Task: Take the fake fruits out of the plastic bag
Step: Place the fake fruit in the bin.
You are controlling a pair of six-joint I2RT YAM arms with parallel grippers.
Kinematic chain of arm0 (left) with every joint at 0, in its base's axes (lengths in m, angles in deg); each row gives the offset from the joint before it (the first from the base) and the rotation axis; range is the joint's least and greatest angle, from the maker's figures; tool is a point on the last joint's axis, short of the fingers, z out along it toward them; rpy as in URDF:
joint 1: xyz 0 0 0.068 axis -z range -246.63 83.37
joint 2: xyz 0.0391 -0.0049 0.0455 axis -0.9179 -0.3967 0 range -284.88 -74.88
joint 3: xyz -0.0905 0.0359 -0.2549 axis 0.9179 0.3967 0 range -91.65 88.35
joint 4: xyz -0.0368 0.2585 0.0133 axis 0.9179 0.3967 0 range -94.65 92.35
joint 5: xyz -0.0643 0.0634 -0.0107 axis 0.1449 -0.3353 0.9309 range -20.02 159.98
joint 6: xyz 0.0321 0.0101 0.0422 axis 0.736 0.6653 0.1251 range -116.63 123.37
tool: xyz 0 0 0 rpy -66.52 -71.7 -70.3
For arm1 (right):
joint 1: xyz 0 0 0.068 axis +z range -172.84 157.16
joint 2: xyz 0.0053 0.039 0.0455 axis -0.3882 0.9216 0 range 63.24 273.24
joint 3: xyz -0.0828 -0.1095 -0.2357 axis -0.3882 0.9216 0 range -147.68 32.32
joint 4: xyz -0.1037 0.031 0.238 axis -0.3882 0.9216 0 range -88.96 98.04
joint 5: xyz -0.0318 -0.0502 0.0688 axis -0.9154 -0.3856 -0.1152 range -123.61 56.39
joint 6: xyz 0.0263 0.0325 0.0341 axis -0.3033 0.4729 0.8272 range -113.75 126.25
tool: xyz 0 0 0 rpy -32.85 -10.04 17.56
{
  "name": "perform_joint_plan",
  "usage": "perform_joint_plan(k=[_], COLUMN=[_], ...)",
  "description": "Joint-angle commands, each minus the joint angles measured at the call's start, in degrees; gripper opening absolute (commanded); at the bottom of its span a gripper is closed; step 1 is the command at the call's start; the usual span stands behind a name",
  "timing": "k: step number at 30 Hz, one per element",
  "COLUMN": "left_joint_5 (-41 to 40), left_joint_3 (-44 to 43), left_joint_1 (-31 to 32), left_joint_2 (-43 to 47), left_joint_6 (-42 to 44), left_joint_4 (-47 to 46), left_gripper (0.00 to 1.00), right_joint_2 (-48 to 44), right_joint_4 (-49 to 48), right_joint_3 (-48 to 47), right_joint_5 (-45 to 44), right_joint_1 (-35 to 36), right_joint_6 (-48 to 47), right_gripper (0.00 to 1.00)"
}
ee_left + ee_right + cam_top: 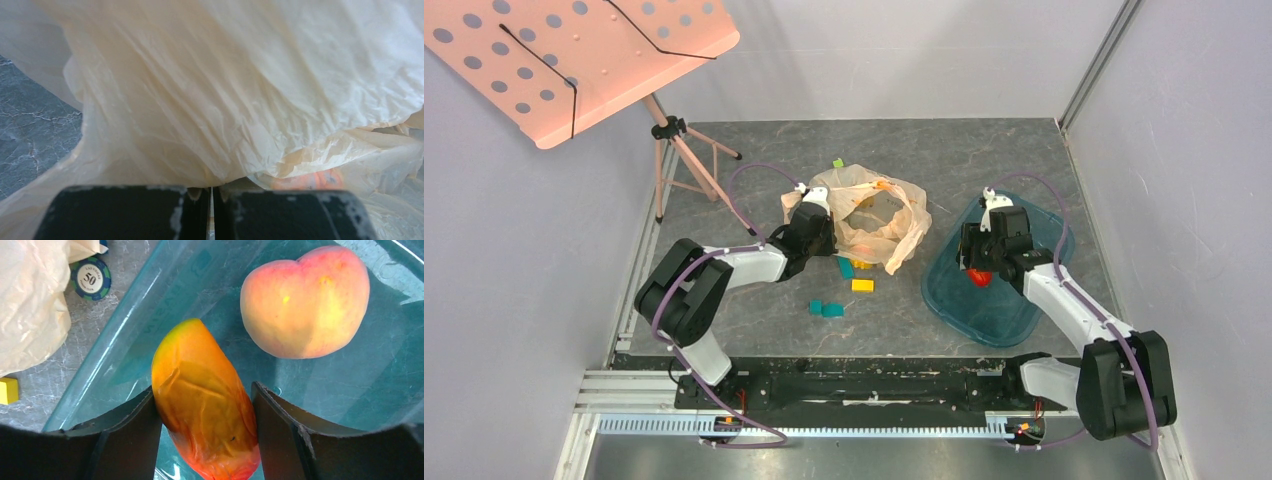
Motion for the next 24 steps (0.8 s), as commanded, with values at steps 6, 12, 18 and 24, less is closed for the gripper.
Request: perform_joint_plan(k=[6,12,18,24], left_joint_5=[0.58,0.52,0.55,0.59], left_joint_3=[-1.72,-1.62,-1.71,-1.76], left_joint_1=[0.17,0.17,0.17,0.12], left_joint_2=[-0.16,-0.08,-0.16,-0.15], left_joint_6=[-1.02,-0.96,-0.96,-1.00], left_joint_4=[-0.60,-0.61,-0.53,-0.61], left_gripper=[0.02,0.02,0.02,0.02], right_joint_2=[5.15,7.17,7.75,5.68], right_joint_4=[-3.16,-5.48,-6.12,-4.64], right_joint_3=[1.35,2.67,3.20,2.05], right_joint_5=[-0.07,-0.68,-1.31,-1.26], right_joint_1=[-0.26,-0.22,-0.24,-0.22], right_joint_6=[-1.63,-0.85,-0.95,-1.06], right_gripper=[0.47,0.48,0.71,0.82])
